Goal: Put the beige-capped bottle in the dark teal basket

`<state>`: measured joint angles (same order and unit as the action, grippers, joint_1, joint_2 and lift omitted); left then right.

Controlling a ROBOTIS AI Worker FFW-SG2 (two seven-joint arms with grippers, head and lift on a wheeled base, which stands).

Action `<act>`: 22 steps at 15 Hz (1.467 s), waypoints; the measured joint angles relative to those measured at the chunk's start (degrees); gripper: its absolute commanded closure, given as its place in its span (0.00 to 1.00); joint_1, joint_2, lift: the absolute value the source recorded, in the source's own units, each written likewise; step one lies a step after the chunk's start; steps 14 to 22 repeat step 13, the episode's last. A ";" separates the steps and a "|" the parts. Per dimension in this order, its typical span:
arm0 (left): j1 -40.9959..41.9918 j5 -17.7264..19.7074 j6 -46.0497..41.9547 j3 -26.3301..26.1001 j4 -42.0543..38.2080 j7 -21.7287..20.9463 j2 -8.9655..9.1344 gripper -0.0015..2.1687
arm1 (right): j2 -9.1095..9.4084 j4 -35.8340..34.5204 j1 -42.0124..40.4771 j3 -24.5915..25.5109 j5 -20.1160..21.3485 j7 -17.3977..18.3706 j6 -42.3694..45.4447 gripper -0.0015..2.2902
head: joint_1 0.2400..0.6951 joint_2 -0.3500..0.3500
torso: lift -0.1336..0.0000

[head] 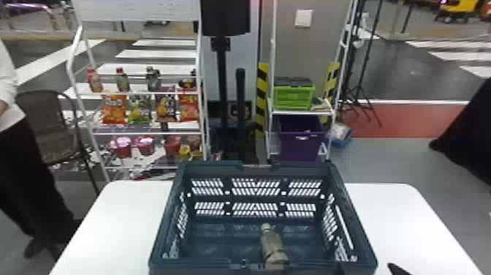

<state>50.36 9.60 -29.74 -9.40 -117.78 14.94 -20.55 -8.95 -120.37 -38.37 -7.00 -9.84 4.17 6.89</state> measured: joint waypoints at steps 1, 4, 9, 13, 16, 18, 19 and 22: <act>0.00 0.00 0.00 0.00 0.00 0.01 0.00 0.07 | -0.04 -0.09 -0.09 0.05 0.03 -0.04 0.00 0.01 | 0.57 0.50 | 1.00; 0.00 0.00 -0.08 0.00 0.08 0.03 0.04 0.07 | -0.10 -0.21 -0.25 0.13 0.04 -0.05 0.00 0.01 | 0.57 0.50 | 1.00; 0.08 -0.01 -0.18 0.00 0.09 0.07 0.06 0.07 | -0.10 -0.22 -0.61 0.14 0.00 -0.05 0.14 0.01 | 0.57 0.50 | 1.00; 0.17 -0.02 -0.18 0.00 0.03 0.09 0.09 0.07 | -0.10 -0.22 -0.88 0.19 -0.02 -0.05 0.95 0.01 | 0.57 0.50 | 1.00; 0.17 -0.02 -0.18 0.00 0.03 0.09 0.09 0.07 | -0.10 -0.22 -0.88 0.19 -0.02 -0.05 0.95 0.01 | 0.57 0.50 | 1.00; 0.17 -0.02 -0.18 0.00 0.03 0.09 0.09 0.07 | -0.10 -0.22 -0.88 0.19 -0.02 -0.05 0.95 0.01 | 0.57 0.50 | 1.00; 0.17 -0.02 -0.18 0.00 0.03 0.09 0.09 0.07 | -0.10 -0.22 -0.88 0.19 -0.02 -0.05 0.95 0.01 | 0.57 0.50 | 1.00; 0.17 -0.02 -0.18 0.00 0.03 0.09 0.09 0.07 | -0.10 -0.22 -0.88 0.19 -0.02 -0.05 0.95 0.01 | 0.57 0.50 | 1.00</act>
